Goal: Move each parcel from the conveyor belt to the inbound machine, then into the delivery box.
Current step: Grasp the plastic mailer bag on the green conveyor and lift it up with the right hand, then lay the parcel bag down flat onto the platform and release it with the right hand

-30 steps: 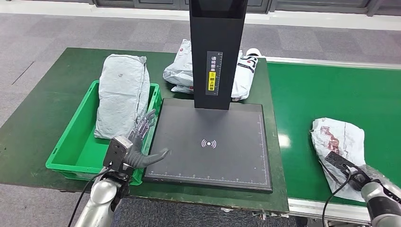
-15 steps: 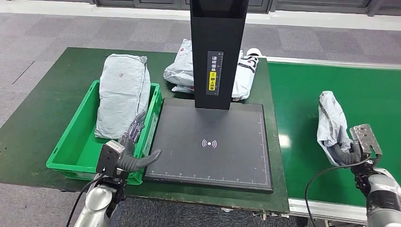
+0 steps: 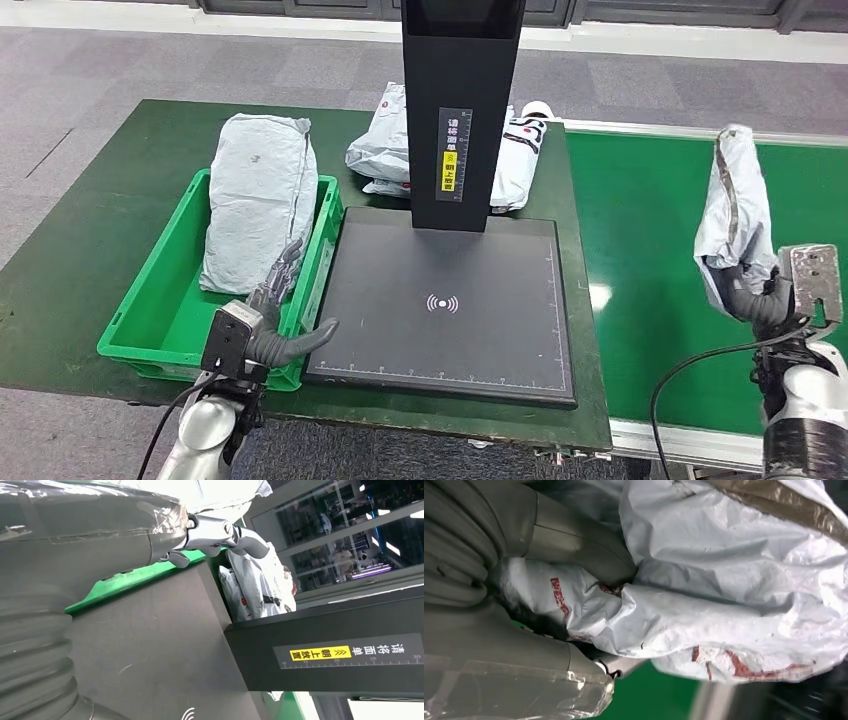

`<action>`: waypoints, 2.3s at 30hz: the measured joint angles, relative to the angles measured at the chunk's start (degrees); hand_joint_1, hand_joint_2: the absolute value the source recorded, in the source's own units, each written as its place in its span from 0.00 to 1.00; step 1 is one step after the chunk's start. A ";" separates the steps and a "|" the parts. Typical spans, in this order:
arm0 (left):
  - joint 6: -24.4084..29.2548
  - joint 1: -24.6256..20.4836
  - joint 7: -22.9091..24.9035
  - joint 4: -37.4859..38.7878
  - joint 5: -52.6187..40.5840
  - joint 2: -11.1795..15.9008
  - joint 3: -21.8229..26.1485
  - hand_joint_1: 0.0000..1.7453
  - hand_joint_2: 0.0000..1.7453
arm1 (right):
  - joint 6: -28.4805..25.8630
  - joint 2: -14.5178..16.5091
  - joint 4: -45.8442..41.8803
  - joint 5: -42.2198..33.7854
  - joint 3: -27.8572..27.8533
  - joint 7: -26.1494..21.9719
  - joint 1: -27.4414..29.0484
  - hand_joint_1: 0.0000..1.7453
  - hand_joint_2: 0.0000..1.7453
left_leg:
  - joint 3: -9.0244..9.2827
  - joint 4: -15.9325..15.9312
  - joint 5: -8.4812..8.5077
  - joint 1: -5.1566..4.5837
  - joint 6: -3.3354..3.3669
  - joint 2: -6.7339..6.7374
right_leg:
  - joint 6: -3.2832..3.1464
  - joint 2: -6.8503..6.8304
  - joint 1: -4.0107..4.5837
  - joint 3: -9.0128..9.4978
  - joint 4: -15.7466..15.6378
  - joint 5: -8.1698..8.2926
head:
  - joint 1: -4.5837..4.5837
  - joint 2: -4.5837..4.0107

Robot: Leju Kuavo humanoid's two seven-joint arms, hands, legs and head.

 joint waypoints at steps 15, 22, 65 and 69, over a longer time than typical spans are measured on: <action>-1.07 0.29 1.17 -2.11 -1.43 -1.01 0.56 0.00 1.00 | -0.85 4.68 -22.21 7.86 25.08 1.44 6.11 1.00 1.00 | 0.00 -0.01 0.07 0.10 -0.10 0.02 | -0.03 0.04 0.07 -0.05 0.03 0.01 | 0.00 -0.01; -1.97 0.18 1.67 -2.16 -2.06 -1.81 0.54 0.00 1.00 | -2.29 8.13 -22.54 8.07 35.19 1.42 7.51 0.00 1.00 | 0.01 -0.01 0.07 0.10 -0.10 0.09 | -0.03 0.10 0.07 -0.09 0.03 0.01 | -0.01 0.00; 0.46 4.06 1.75 -5.03 -2.34 -1.98 1.04 0.00 1.00 | -8.35 9.38 -32.38 8.15 39.48 -3.18 11.42 0.00 1.00 | 0.01 0.00 0.08 0.09 -0.11 0.08 | -0.04 0.10 0.07 -0.11 0.01 0.02 | 0.00 0.00; 0.46 4.27 1.75 -5.17 -2.58 -2.00 1.06 0.00 1.00 | -8.90 9.46 -37.60 11.94 37.74 -3.25 14.47 0.00 1.00 | 0.00 0.00 0.07 0.09 -0.13 0.08 | -0.04 0.10 0.07 -0.11 0.01 0.01 | 0.00 0.01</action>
